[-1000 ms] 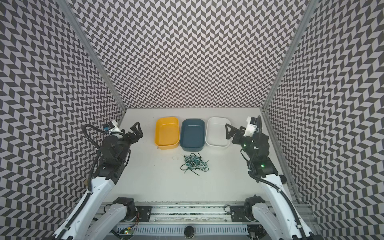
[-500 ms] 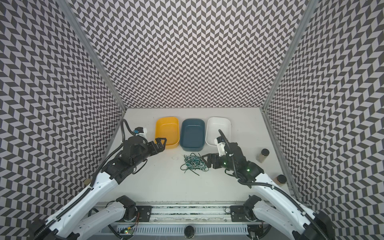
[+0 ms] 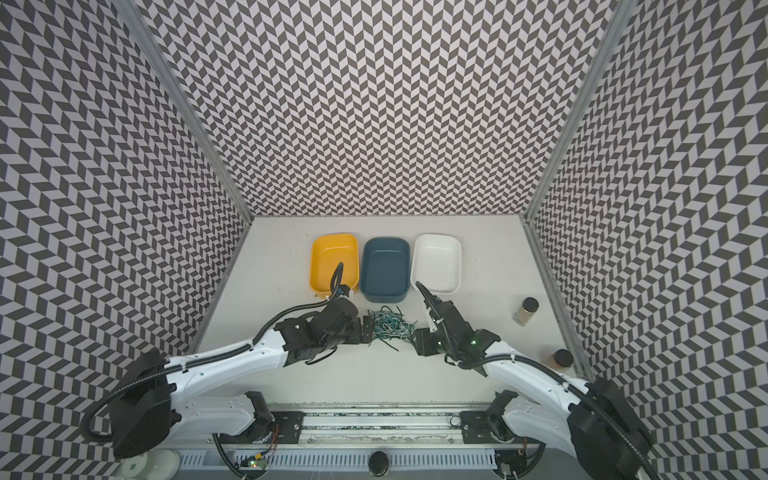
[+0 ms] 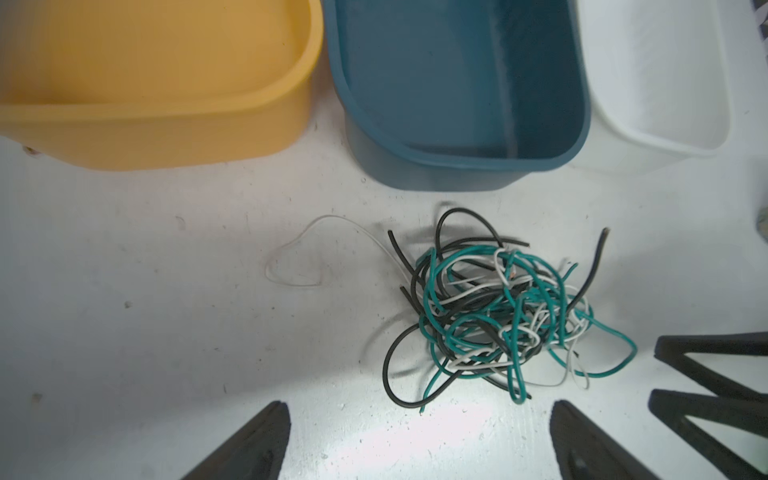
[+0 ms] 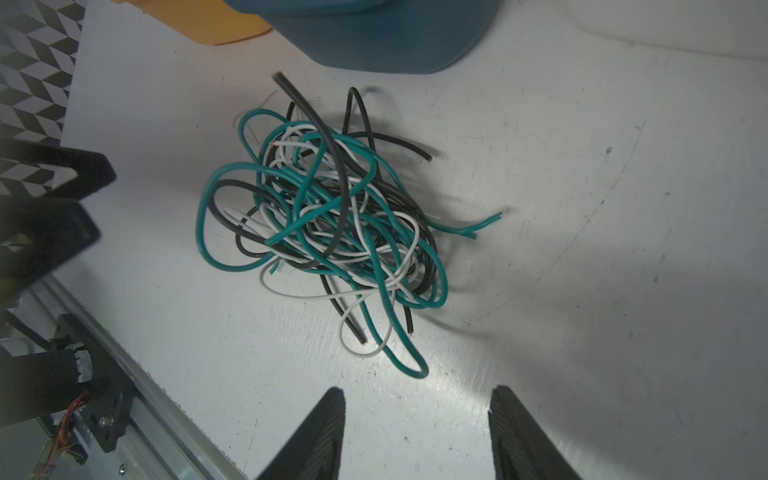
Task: Untangle the cables
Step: 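Move both grippers toward the tangled wire pile from either side, then grasp a green wire with the right gripper while the left gripper grips the pile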
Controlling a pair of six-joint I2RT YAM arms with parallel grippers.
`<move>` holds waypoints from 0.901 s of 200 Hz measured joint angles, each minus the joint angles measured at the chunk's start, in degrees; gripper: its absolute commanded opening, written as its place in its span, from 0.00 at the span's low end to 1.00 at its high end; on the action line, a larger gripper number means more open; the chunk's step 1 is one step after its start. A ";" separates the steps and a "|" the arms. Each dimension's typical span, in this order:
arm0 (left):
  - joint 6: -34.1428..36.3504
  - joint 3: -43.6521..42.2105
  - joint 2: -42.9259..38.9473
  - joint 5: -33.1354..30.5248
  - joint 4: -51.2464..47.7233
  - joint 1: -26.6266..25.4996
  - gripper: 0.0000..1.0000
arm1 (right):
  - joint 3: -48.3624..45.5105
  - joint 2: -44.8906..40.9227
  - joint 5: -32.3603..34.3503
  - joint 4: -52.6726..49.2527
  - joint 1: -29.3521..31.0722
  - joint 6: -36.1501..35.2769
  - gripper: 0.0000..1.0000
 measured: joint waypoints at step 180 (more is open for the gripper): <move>-2.19 7.89 14.69 1.70 5.38 -1.88 0.44 | 0.04 7.72 0.85 6.75 0.92 -2.73 0.12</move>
